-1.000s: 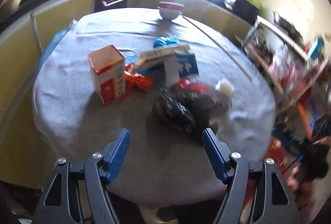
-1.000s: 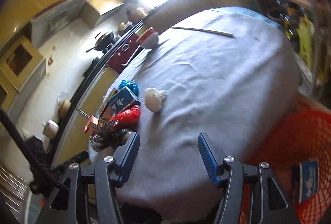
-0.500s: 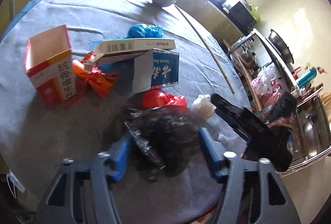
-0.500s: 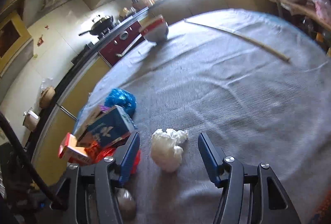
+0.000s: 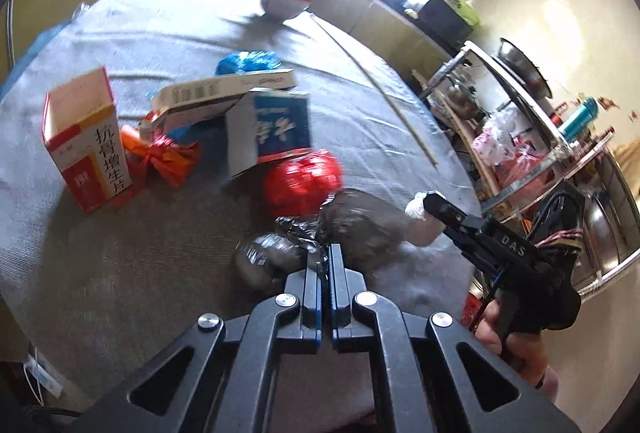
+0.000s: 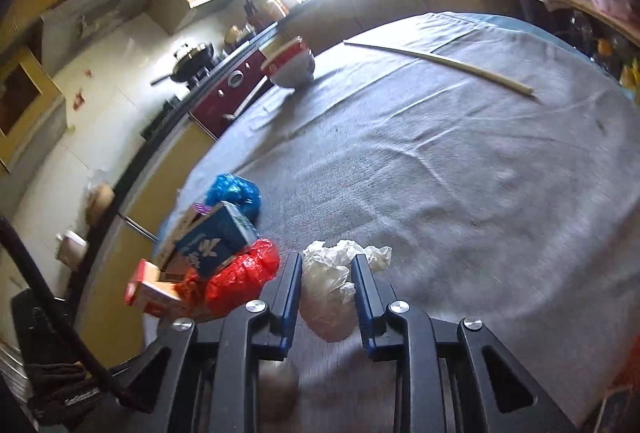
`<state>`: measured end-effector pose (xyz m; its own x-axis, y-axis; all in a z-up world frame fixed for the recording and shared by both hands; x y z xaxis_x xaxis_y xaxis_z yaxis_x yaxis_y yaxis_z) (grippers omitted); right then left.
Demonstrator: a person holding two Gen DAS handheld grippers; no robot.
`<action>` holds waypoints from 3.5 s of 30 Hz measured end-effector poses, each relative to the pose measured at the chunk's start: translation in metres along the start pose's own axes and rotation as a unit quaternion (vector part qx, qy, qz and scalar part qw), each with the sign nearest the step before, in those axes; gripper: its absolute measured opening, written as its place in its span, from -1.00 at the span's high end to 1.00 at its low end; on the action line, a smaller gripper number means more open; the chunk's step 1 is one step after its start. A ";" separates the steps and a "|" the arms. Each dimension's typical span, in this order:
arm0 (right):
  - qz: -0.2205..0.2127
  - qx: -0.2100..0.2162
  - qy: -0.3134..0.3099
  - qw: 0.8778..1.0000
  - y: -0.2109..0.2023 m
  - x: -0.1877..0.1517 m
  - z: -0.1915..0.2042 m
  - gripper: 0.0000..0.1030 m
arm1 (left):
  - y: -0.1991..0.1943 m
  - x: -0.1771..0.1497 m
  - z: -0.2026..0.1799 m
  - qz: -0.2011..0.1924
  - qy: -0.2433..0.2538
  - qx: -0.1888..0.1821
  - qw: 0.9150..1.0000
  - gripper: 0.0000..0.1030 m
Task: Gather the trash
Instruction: 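Carry the black bag and tissue to the red basket and release both, then grasp the red-and-white medicine box with the left tool while the right tool grasps the red bag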
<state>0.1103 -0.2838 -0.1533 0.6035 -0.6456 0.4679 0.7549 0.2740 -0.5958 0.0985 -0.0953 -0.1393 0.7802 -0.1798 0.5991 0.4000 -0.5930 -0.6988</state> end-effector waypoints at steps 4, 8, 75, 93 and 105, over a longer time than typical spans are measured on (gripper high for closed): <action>-0.013 0.024 0.011 1.000 -0.035 -0.008 -0.006 0.47 | -0.017 0.005 -0.022 -0.019 0.033 0.002 0.999 0.96; -0.025 0.039 0.021 0.999 -0.065 -0.015 -0.015 0.47 | -0.031 0.010 -0.044 -0.038 0.068 0.006 0.997 0.96; -0.084 -0.006 0.100 0.991 -0.209 -0.064 -0.149 -0.21 | -0.005 -0.053 -0.119 0.028 0.229 0.076 0.970 -0.34; 0.023 0.035 0.007 0.999 -0.093 -0.061 -0.014 -0.21 | -0.090 0.022 0.105 -0.074 0.073 0.250 0.963 -0.52; 0.074 0.008 0.022 0.997 0.006 -0.044 0.046 -0.21 | -0.050 0.045 0.134 -0.050 0.132 0.195 0.970 -0.58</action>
<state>0.1004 -0.2209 -0.1476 0.6966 -0.6278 0.3472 0.6630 0.3785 -0.6458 0.1780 0.0315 -0.1302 0.5980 -0.3621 0.7150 0.6598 -0.2841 -0.6957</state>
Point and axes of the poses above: each gripper's, at about its wrist camera, not at the fingertips, and y roughly the way its jaws point, z to its left, x to its top, the point moved 8 cm from there along y, roughly the way its jaws point, and after that the axes turned 9 degrees about y, right-handed, at the moved point
